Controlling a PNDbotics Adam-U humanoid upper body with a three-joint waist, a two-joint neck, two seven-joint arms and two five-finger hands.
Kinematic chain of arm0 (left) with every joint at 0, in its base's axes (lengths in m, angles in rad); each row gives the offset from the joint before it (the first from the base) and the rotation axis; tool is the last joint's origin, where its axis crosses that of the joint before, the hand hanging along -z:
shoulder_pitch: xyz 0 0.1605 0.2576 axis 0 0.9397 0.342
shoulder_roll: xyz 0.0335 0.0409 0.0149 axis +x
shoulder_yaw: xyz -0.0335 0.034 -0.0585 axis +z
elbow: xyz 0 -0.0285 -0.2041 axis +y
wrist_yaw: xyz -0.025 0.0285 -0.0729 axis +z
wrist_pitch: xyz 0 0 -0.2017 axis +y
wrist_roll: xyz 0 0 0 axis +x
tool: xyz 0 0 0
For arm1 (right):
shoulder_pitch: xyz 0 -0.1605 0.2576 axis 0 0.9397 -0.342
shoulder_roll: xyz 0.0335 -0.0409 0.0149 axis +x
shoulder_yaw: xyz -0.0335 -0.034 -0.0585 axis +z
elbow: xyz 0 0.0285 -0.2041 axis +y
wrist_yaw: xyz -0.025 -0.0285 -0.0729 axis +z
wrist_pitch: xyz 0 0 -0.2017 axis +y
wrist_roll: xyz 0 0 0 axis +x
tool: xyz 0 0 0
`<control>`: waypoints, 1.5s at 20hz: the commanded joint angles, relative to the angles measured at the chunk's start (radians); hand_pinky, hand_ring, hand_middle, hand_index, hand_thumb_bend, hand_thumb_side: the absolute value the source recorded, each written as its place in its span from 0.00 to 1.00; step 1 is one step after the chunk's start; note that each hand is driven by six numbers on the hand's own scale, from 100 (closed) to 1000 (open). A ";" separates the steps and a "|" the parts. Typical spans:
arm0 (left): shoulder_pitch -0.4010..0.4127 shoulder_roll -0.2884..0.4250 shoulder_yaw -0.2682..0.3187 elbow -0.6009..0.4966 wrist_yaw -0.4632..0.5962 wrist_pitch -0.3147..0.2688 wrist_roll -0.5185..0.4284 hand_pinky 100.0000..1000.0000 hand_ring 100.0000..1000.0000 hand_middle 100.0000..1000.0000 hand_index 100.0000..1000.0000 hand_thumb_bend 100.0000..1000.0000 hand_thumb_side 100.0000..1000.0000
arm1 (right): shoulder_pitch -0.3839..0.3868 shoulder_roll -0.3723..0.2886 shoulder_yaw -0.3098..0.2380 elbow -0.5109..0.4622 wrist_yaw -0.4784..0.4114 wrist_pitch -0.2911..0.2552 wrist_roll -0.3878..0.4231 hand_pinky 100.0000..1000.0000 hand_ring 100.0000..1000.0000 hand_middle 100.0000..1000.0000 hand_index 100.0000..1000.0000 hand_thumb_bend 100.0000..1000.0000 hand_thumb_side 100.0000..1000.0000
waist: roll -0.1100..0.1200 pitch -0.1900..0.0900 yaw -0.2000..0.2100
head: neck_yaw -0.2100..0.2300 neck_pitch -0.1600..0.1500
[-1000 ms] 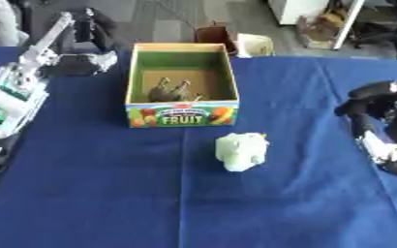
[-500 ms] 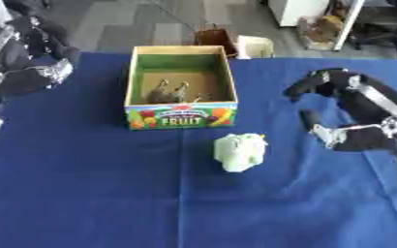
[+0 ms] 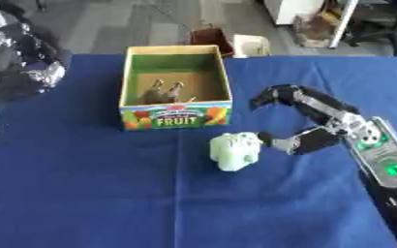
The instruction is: Pick up objects on the table and place them in the box.
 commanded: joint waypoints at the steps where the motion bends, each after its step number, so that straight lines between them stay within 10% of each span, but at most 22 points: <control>1: -0.012 0.004 0.006 -0.015 -0.001 0.001 -0.007 0.47 0.41 0.46 0.61 0.18 0.00 | -0.029 0.022 -0.002 0.046 0.100 -0.281 0.211 0.89 0.87 0.73 0.83 0.26 0.16 | 0.003 -0.011 0.003 | -0.009 -0.001; 11: -0.015 -0.015 0.000 -0.013 -0.001 0.004 -0.017 0.47 0.41 0.46 0.61 0.17 0.00 | -0.044 0.082 0.020 0.080 0.351 -0.336 0.193 0.90 0.90 0.79 0.87 0.34 0.16 | 0.005 -0.006 0.017 | -0.025 -0.003; 19: -0.010 -0.020 0.001 -0.010 -0.003 0.006 -0.017 0.47 0.41 0.46 0.61 0.17 0.00 | -0.040 0.075 0.029 0.074 0.492 -0.336 0.145 0.65 0.54 0.49 0.64 0.15 0.00 | 0.000 -0.005 0.019 | -0.025 -0.003; 22: -0.009 -0.019 0.002 -0.011 -0.003 0.006 -0.015 0.46 0.41 0.46 0.61 0.17 0.00 | -0.044 0.067 0.022 0.063 0.488 -0.336 0.086 0.56 0.37 0.31 0.47 0.01 0.00 | -0.001 -0.005 0.019 | -0.024 -0.003; 30: -0.007 -0.034 0.003 -0.026 0.003 0.009 -0.018 0.47 0.41 0.46 0.61 0.17 0.00 | -0.146 0.004 -0.042 -0.012 0.320 -0.336 -0.046 0.55 0.33 0.25 0.41 0.02 0.00 | -0.005 -0.002 0.037 | -0.032 -0.005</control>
